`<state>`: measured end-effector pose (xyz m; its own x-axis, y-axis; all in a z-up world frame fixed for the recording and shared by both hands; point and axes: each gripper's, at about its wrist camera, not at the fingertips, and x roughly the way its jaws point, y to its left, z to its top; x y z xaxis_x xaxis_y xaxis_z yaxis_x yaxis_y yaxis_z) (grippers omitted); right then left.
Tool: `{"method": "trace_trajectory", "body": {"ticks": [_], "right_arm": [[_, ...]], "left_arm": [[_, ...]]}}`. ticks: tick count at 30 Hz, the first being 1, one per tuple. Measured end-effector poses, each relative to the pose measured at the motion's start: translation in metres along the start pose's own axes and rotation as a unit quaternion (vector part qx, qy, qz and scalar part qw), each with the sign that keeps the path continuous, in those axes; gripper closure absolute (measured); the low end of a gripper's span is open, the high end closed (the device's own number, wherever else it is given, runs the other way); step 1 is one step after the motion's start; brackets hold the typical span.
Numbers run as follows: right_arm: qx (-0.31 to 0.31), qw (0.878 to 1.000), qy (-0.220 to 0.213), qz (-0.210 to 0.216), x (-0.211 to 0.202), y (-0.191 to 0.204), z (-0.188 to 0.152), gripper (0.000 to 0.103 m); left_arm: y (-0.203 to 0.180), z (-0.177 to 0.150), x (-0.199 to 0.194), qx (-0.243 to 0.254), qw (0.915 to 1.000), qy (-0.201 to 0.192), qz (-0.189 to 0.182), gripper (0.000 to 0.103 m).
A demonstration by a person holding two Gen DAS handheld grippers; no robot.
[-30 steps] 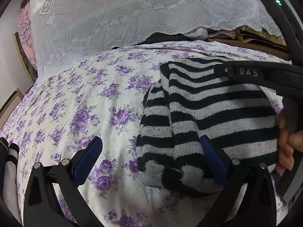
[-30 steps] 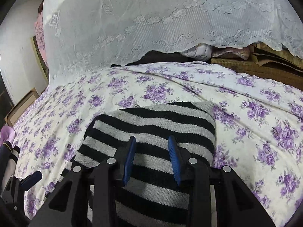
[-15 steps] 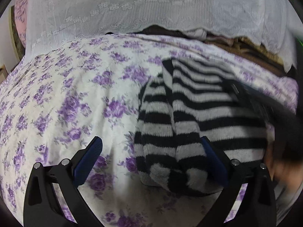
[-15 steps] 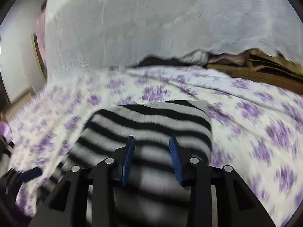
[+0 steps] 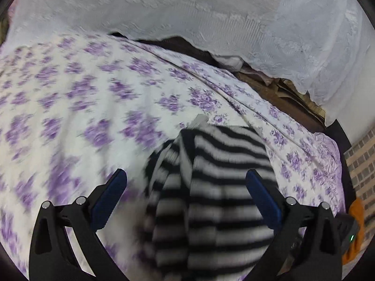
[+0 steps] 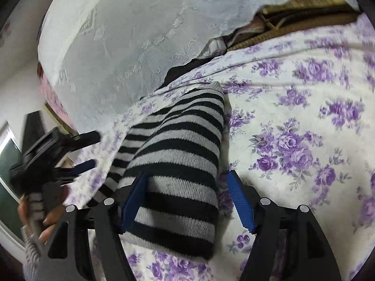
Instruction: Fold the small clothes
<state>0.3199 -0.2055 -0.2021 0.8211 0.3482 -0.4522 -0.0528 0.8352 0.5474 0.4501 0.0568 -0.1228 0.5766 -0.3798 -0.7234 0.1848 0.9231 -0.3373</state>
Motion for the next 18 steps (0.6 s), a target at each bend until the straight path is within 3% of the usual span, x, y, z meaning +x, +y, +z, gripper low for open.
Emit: {"method": "trace_trajectory", "body": {"ticks": [2, 4, 6, 7, 9, 12, 16, 18], "right_arm": [[-0.001, 1.000, 0.000, 0.003, 0.002, 0.001, 0.000, 0.033], [-0.001, 1.000, 0.001, 0.006, 0.003, 0.001, 0.000, 0.033], [0.004, 1.000, 0.003, 0.012, 0.006, -0.001, 0.001, 0.033], [0.006, 1.000, 0.002, 0.013, 0.007, -0.001, 0.002, 0.033], [0.005, 1.000, 0.004, 0.014, 0.006, -0.002, 0.003, 0.033], [0.002, 1.000, 0.003, 0.012, 0.008, -0.001, 0.004, 0.033], [-0.003, 1.000, 0.001, 0.011, 0.007, 0.000, 0.004, 0.033], [-0.009, 1.000, 0.003, 0.009, 0.009, 0.002, 0.004, 0.033]], "left_arm": [[0.000, 0.011, 0.018, -0.004, 0.9998, 0.016, -0.006, 0.006], [0.001, 0.016, 0.033, -0.009, 0.9992, 0.036, -0.017, 0.025], [0.003, 0.018, 0.049, -0.010, 0.9975, 0.063, -0.029, 0.062], [0.002, 0.016, 0.055, -0.005, 0.9971, 0.072, -0.027, 0.068], [-0.002, 0.015, 0.060, 0.011, 0.9976, 0.067, -0.013, 0.072], [0.000, 0.018, 0.051, 0.014, 0.9987, 0.043, -0.025, 0.088], [0.002, 0.019, 0.032, 0.015, 0.9997, 0.003, -0.021, 0.088], [0.003, 0.014, 0.040, 0.023, 0.9997, 0.005, 0.007, 0.087]]}}
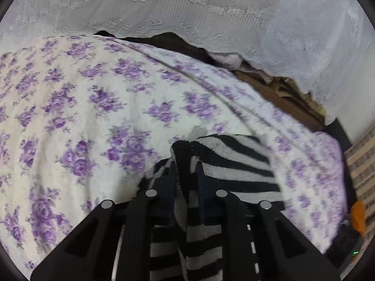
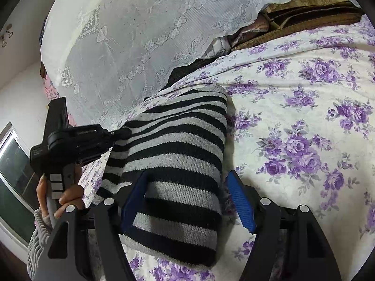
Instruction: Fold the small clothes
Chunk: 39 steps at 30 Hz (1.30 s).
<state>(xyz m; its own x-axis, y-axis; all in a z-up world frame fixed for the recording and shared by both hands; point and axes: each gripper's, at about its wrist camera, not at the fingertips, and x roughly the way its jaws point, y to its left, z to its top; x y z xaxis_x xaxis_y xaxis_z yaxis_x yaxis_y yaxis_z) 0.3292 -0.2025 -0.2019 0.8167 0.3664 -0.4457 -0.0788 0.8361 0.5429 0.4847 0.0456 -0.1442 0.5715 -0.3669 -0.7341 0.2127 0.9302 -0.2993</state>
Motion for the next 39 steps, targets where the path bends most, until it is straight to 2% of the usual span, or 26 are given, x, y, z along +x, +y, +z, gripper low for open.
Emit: {"method": "trace_trajectory", "body": {"ticks": [1, 2, 4, 5, 9, 11, 13, 14, 16, 17, 18, 22, 26, 30, 34, 39], "right_arm": [[-0.002, 1.000, 0.002, 0.000, 0.001, 0.000, 0.000, 0.032], [-0.003, 1.000, 0.004, -0.001, 0.002, 0.001, 0.000, 0.032], [-0.002, 1.000, 0.006, -0.002, 0.003, 0.000, 0.001, 0.032], [-0.001, 1.000, 0.005, -0.003, 0.003, 0.000, 0.001, 0.032], [-0.003, 1.000, -0.002, -0.008, 0.000, 0.001, 0.000, 0.032], [-0.008, 1.000, -0.006, -0.010, -0.001, 0.003, 0.000, 0.032], [-0.012, 1.000, -0.007, -0.010, -0.002, 0.004, 0.000, 0.032], [-0.012, 1.000, -0.004, -0.010, -0.001, 0.004, 0.000, 0.032], [-0.006, 1.000, 0.009, -0.006, 0.004, 0.001, 0.000, 0.031], [-0.003, 1.000, 0.012, -0.003, 0.005, 0.000, 0.000, 0.030], [-0.001, 1.000, 0.016, -0.003, 0.006, -0.001, 0.000, 0.030], [0.002, 1.000, 0.013, -0.001, 0.004, -0.001, 0.000, 0.028], [0.008, 1.000, 0.008, 0.004, -0.001, -0.003, 0.001, 0.028], [0.027, 1.000, 0.009, 0.009, -0.007, -0.010, 0.003, 0.028], [0.068, 0.997, 0.024, 0.028, -0.007, -0.025, 0.006, 0.026], [0.080, 0.995, 0.038, 0.034, -0.003, -0.027, 0.005, 0.023]], "left_arm": [[0.001, -0.004, 0.013, 0.003, 0.9997, 0.016, 0.020, 0.085], [0.004, -0.006, 0.020, 0.004, 0.9993, 0.025, 0.026, 0.075], [0.005, -0.008, 0.019, 0.004, 0.9992, 0.018, 0.036, 0.065], [0.006, -0.006, 0.014, -0.003, 0.9987, 0.015, 0.049, 0.055], [0.009, -0.006, -0.012, -0.026, 0.9988, -0.009, 0.040, 0.055], [0.003, -0.012, -0.032, -0.017, 0.9985, -0.040, 0.034, 0.054], [-0.007, -0.021, -0.038, 0.005, 0.9988, -0.043, 0.021, 0.047], [-0.014, -0.029, -0.033, 0.026, 0.9982, -0.039, 0.038, 0.040], [-0.018, -0.043, -0.009, 0.057, 0.9938, -0.016, 0.094, 0.031], [-0.014, -0.049, 0.007, 0.059, 0.9931, 0.000, 0.101, 0.024], [-0.007, -0.053, 0.008, 0.042, 0.9948, -0.006, 0.093, 0.019], [0.016, -0.053, -0.014, -0.023, 0.9993, 0.002, 0.031, 0.022], [0.026, -0.073, -0.037, -0.045, 0.9986, 0.007, -0.024, 0.021], [0.035, -0.090, -0.043, -0.080, 0.9938, 0.023, -0.074, 0.019], [0.048, -0.094, -0.039, -0.116, 0.9850, 0.041, -0.121, 0.017], [0.046, -0.090, -0.034, -0.118, 0.9776, 0.050, -0.167, 0.016]]}}
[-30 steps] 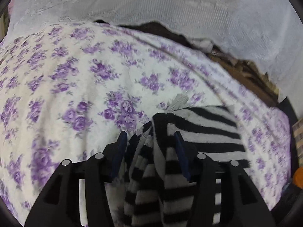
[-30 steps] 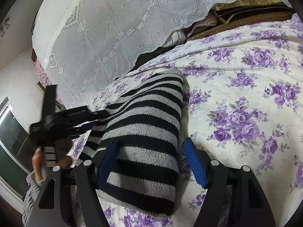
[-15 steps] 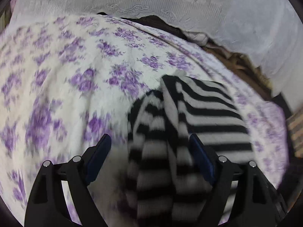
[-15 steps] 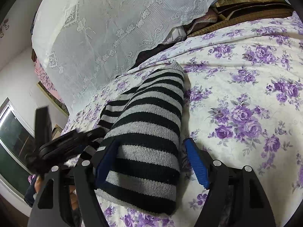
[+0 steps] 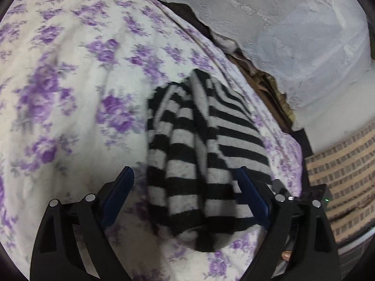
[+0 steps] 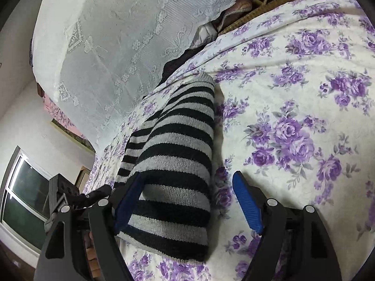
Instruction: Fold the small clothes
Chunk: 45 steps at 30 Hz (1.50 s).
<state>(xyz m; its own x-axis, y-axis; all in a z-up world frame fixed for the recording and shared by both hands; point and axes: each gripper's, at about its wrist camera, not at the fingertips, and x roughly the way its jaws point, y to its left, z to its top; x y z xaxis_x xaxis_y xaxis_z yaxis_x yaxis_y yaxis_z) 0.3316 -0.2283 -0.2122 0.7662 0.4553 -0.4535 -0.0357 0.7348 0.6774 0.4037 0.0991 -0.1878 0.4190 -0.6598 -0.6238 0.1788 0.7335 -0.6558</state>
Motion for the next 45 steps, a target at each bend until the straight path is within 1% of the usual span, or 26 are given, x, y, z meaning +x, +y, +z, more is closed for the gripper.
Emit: {"method": "trace_trajectory", "body": {"ticks": [2, 7, 10, 13, 16, 20, 24, 27, 29, 31, 36, 39, 40, 41, 43, 45], "right_arm": [[-0.003, 1.000, 0.004, 0.001, 0.001, 0.001, 0.000, 0.022], [0.001, 1.000, 0.011, 0.007, 0.003, 0.000, 0.001, 0.022], [0.010, 1.000, 0.017, 0.016, 0.005, -0.003, 0.005, 0.022], [0.027, 0.999, 0.029, 0.028, 0.009, -0.009, 0.011, 0.022], [0.042, 0.997, 0.044, 0.042, 0.016, -0.014, 0.020, 0.022], [0.055, 0.994, 0.069, 0.064, 0.032, -0.018, 0.033, 0.022], [0.038, 0.993, 0.088, 0.066, 0.053, -0.012, 0.045, 0.020], [0.007, 0.993, 0.101, 0.059, 0.071, 0.000, 0.052, 0.014], [-0.017, 0.992, 0.110, 0.051, 0.083, 0.009, 0.055, 0.010], [-0.030, 0.991, 0.117, 0.049, 0.090, 0.014, 0.057, 0.010], [-0.029, 0.990, 0.118, 0.070, 0.088, 0.010, 0.058, 0.010], [-0.030, 0.989, 0.121, 0.074, 0.086, 0.009, 0.057, 0.011], [-0.029, 0.989, 0.122, 0.077, 0.084, 0.008, 0.057, 0.011], [-0.028, 0.989, 0.123, 0.080, 0.084, 0.007, 0.057, 0.011], [-0.029, 0.989, 0.123, 0.083, 0.083, 0.007, 0.057, 0.011], [-0.033, 0.988, 0.123, 0.082, 0.084, 0.008, 0.056, 0.011]], "left_arm": [[-0.002, 0.003, 0.005, 0.001, 1.0000, 0.005, -0.008, 0.015], [-0.003, 0.011, 0.024, 0.007, 0.9997, 0.021, 0.010, 0.011], [-0.010, 0.015, 0.031, 0.021, 0.9994, 0.025, 0.014, 0.009], [-0.012, 0.018, 0.036, 0.027, 0.9991, 0.028, 0.018, 0.009], [-0.012, 0.023, 0.040, 0.026, 0.9991, 0.031, 0.014, 0.008], [-0.009, 0.026, 0.045, 0.027, 0.9988, 0.039, 0.014, 0.007], [-0.013, 0.023, 0.048, 0.042, 0.9980, 0.040, 0.024, 0.005], [-0.014, 0.025, 0.052, 0.048, 0.9976, 0.039, 0.030, 0.005], [-0.013, 0.028, 0.054, 0.048, 0.9977, 0.039, 0.026, 0.005], [-0.013, 0.031, 0.056, 0.048, 0.9978, 0.040, 0.019, 0.004], [-0.014, 0.030, 0.054, 0.054, 0.9975, 0.044, 0.011, 0.005], [-0.011, 0.030, 0.045, 0.033, 0.9990, 0.029, -0.012, 0.005], [-0.009, 0.029, 0.042, 0.025, 0.9990, 0.027, -0.025, 0.005], [-0.007, 0.029, 0.041, 0.023, 0.9990, 0.028, -0.028, 0.005], [-0.008, 0.028, 0.044, 0.029, 0.9988, 0.034, -0.018, 0.006], [-0.015, 0.024, 0.051, 0.057, 0.9974, 0.043, 0.013, 0.006]]}}
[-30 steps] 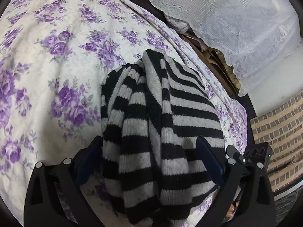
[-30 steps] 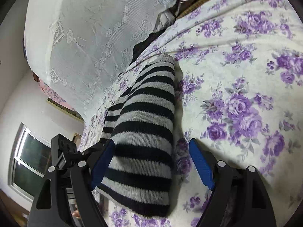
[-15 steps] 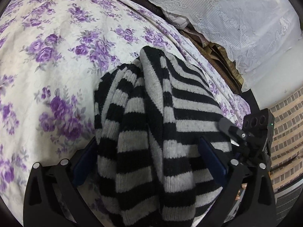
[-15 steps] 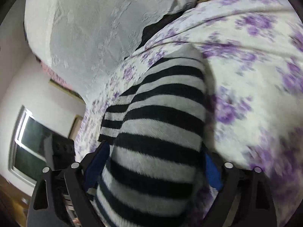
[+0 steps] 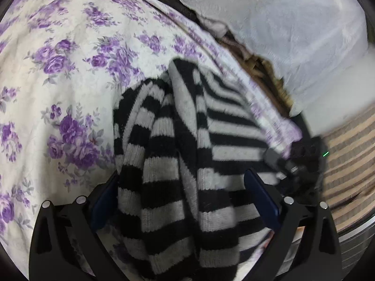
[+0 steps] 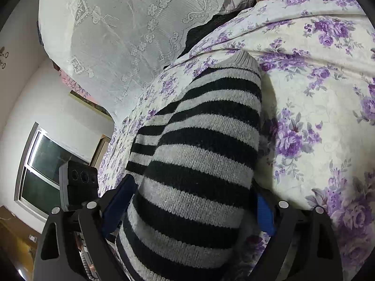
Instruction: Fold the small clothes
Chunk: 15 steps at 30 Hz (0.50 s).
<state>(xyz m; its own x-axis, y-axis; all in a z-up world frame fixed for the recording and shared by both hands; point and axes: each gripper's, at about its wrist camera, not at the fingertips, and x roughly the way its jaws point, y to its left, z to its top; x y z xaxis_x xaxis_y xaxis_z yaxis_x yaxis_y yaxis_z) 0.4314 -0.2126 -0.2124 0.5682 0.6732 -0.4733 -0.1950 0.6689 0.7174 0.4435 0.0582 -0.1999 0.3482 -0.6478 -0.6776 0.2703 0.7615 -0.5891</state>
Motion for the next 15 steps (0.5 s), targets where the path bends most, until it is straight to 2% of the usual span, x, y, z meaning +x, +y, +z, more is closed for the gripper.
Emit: {"method": "trace_trajectory", "body": {"ticks": [2, 7, 9, 11, 12, 15], "right_arm": [[-0.008, 1.000, 0.003, -0.005, 0.002, 0.002, -0.001, 0.011], [-0.024, 1.000, 0.008, -0.015, 0.006, 0.006, -0.002, 0.011], [-0.022, 1.000, 0.003, -0.013, 0.005, 0.006, -0.003, 0.011], [-0.016, 1.000, -0.007, -0.011, 0.001, 0.006, -0.005, 0.019], [-0.015, 1.000, -0.012, -0.013, 0.001, 0.006, -0.006, 0.020], [-0.026, 0.999, -0.020, -0.016, -0.001, 0.010, -0.009, 0.022]], "left_arm": [[-0.007, -0.003, 0.003, 0.022, 0.9995, 0.000, 0.023, 0.005], [-0.004, -0.001, 0.003, 0.016, 0.9998, -0.003, 0.009, 0.007], [-0.008, -0.003, 0.003, 0.028, 0.9995, -0.011, 0.010, 0.014], [-0.012, -0.004, 0.000, 0.038, 0.9990, -0.021, 0.013, 0.018], [-0.014, -0.005, -0.001, 0.041, 0.9988, -0.025, 0.013, 0.020], [-0.017, -0.006, -0.003, 0.048, 0.9982, -0.031, 0.015, 0.023]]}}
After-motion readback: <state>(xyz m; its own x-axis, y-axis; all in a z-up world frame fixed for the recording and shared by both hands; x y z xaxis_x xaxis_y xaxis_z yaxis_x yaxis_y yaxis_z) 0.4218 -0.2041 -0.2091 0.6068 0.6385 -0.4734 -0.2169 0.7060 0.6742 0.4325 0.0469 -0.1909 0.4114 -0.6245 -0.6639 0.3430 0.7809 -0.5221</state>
